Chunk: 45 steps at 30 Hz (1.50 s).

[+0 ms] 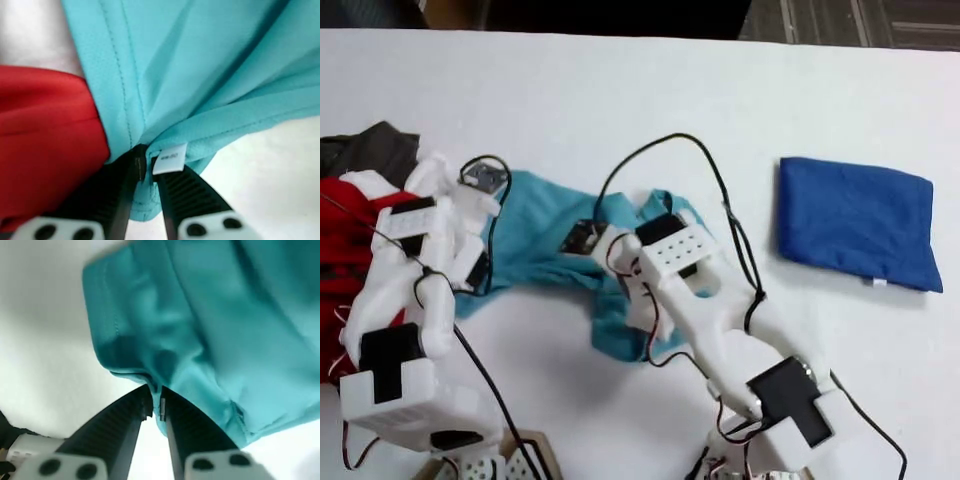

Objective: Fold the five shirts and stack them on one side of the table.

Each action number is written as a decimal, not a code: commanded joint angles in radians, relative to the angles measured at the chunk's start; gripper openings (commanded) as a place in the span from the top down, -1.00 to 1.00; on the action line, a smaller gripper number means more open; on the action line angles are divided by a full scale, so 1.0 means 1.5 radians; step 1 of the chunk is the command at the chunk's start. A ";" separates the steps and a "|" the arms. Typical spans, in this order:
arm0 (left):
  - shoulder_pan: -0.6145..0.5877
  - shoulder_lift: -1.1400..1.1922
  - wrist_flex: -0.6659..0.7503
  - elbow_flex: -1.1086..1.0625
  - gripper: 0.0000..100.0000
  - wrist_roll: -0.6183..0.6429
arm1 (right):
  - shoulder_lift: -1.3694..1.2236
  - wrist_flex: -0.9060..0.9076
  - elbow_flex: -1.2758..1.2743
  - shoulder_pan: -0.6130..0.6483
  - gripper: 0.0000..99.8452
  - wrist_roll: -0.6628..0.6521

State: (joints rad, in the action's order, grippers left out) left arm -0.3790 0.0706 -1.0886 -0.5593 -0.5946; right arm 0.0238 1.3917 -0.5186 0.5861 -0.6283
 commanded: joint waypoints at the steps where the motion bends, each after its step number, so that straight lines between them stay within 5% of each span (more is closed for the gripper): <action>1: -0.001 -0.003 0.008 0.002 0.95 0.003 | 0.034 -0.006 -0.008 -0.004 0.91 -0.001; 12: -0.001 -0.003 0.008 0.002 0.95 0.003 | 0.034 -0.008 -0.033 -0.004 0.76 -0.001; 17: -0.001 -0.003 0.008 0.002 0.95 0.003 | 0.034 -0.031 -0.034 -0.009 0.98 -0.001; 29: 0.056 -0.008 -0.031 0.016 0.95 0.004 | 0.064 -0.017 0.101 -0.103 0.96 0.003; 45: 0.124 -0.006 -0.325 0.470 0.95 0.009 | 0.099 0.007 0.460 -0.283 0.96 -0.001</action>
State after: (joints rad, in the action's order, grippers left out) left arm -0.2041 0.0721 -1.5075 0.0023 -0.5900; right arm 0.1312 1.4147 0.0230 0.1933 -0.6283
